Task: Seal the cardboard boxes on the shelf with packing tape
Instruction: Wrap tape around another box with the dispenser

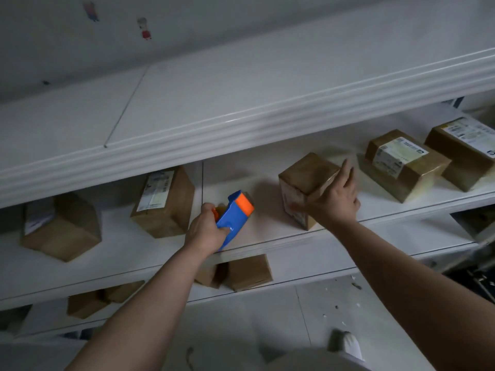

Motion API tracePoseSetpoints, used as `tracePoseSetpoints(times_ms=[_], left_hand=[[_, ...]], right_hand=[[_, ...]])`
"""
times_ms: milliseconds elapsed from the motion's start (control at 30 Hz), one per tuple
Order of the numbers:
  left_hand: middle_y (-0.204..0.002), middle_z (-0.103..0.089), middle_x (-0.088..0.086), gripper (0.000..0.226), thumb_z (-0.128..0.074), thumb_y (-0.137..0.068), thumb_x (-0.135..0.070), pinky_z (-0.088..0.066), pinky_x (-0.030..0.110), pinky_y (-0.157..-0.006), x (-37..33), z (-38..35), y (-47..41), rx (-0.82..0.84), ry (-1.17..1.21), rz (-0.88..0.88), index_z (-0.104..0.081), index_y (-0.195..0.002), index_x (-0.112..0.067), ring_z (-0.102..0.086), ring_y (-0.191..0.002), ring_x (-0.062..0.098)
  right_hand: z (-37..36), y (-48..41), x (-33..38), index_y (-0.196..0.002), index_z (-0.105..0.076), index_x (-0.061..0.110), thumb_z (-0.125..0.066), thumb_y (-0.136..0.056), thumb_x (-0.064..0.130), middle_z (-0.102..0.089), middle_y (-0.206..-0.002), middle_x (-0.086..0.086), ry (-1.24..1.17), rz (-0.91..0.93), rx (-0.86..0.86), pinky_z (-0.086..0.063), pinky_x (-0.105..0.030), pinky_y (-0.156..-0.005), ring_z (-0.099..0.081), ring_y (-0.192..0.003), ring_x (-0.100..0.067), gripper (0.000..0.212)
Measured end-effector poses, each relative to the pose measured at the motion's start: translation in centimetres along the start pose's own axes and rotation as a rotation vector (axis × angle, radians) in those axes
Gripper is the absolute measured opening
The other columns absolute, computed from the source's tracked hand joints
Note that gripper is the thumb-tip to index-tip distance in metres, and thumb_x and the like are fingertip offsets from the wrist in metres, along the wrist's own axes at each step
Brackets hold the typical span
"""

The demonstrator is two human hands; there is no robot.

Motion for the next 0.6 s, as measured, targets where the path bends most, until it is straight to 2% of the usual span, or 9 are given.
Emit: tracePoseSetpoints(times_ms=[67,167,267,333,367,467,533,600], left_hand=[[-0.119,-0.057,0.006,0.063,-0.069,-0.083,-0.019,-0.05,0.041,-0.092,0.2,0.6,0.3,0.004,0.111,-0.01,-0.036,-0.137,-0.018,-0.058,-0.106,0.027],[-0.114,-0.059,0.005,0.052,-0.066,-0.082,-0.009,-0.05,0.035,-0.086,-0.5,1.3,0.9,0.032,0.244,-0.018,-0.044,-0.129,-0.018,-0.059,-0.101,0.024],[-0.104,-0.06,0.004,0.038,-0.061,-0.084,-0.005,-0.046,0.029,-0.068,-2.1,1.9,1.9,0.097,0.315,-0.057,-0.05,-0.118,-0.018,-0.06,-0.086,0.018],[-0.1,-0.062,0.007,0.031,-0.06,-0.083,-0.003,-0.045,0.027,-0.064,-2.9,2.4,2.6,0.123,0.338,-0.08,-0.055,-0.109,-0.019,-0.06,-0.08,0.017],[-0.099,-0.063,0.009,0.029,-0.062,-0.08,-0.005,-0.045,0.028,-0.066,-3.1,2.6,3.0,0.137,0.349,-0.076,-0.057,-0.103,-0.021,-0.061,-0.079,0.019],[-0.095,-0.066,0.016,0.039,-0.058,-0.062,-0.018,-0.044,0.031,-0.07,-3.6,2.7,4.0,0.198,0.336,-0.058,-0.059,-0.1,-0.026,-0.062,-0.079,0.024],[-0.096,-0.066,0.02,0.044,-0.055,-0.059,-0.019,-0.044,0.034,-0.071,-4.0,2.6,4.3,0.249,0.321,-0.07,-0.059,-0.102,-0.027,-0.061,-0.079,0.026],[-0.096,-0.065,0.02,0.044,-0.056,-0.06,-0.018,-0.044,0.035,-0.071,-4.4,2.6,4.5,0.281,0.314,-0.09,-0.06,-0.103,-0.028,-0.061,-0.08,0.025]], right_hand=[[-0.7,-1.4,-0.6,-0.151,0.012,0.017,-0.093,-0.044,0.046,-0.012,-0.158,-0.009,-0.074,-0.035,0.03,-0.023,-0.052,-0.115,-0.016,-0.145,-0.028,0.153],[-0.9,-2.7,-0.8,-0.152,-0.005,0.012,-0.095,-0.048,0.029,-0.03,-0.15,-0.008,-0.115,0.001,0.074,-0.033,-0.045,-0.112,-0.031,-0.137,-0.027,0.139],[-2.2,-3.4,-0.9,-0.153,-0.006,0.02,-0.09,-0.054,0.004,-0.037,-0.145,-0.005,-0.202,0.058,0.305,-0.04,-0.046,-0.106,-0.036,-0.133,-0.027,0.131],[-2.9,-3.8,-0.2,-0.153,-0.004,0.026,-0.08,-0.062,-0.013,-0.035,-0.149,-0.004,-0.315,0.101,0.499,-0.045,-0.048,-0.1,-0.034,-0.134,-0.023,0.125],[-2.9,-3.9,0.1,-0.154,-0.004,0.026,-0.073,-0.067,-0.018,-0.033,-0.15,-0.004,-0.326,0.111,0.56,-0.048,-0.044,-0.095,-0.036,-0.131,-0.021,0.119],[-2.3,-4.7,0.4,-0.153,-0.001,0.029,-0.071,-0.072,-0.014,-0.037,-0.147,-0.009,-0.245,0.108,0.575,-0.048,-0.034,-0.086,-0.046,-0.119,-0.024,0.116],[-2.1,-4.5,-0.1,-0.152,0.007,0.03,-0.074,-0.07,-0.014,-0.029,-0.151,-0.009,-0.285,0.085,0.581,-0.049,-0.038,-0.091,-0.043,-0.127,-0.028,0.124],[-0.8,-3.5,-0.4,-0.153,0.007,0.028,-0.074,-0.069,-0.014,-0.016,-0.156,-0.006,-0.321,0.087,0.47,-0.048,-0.042,-0.096,-0.03,-0.137,-0.028,0.123]])
Point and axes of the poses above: each hand's wrist, its own y-axis away from the middle knuckle, its own z-axis out of the back of the hand, x = y × z, the point moved 10 cm from there along -y, towards the middle knuckle
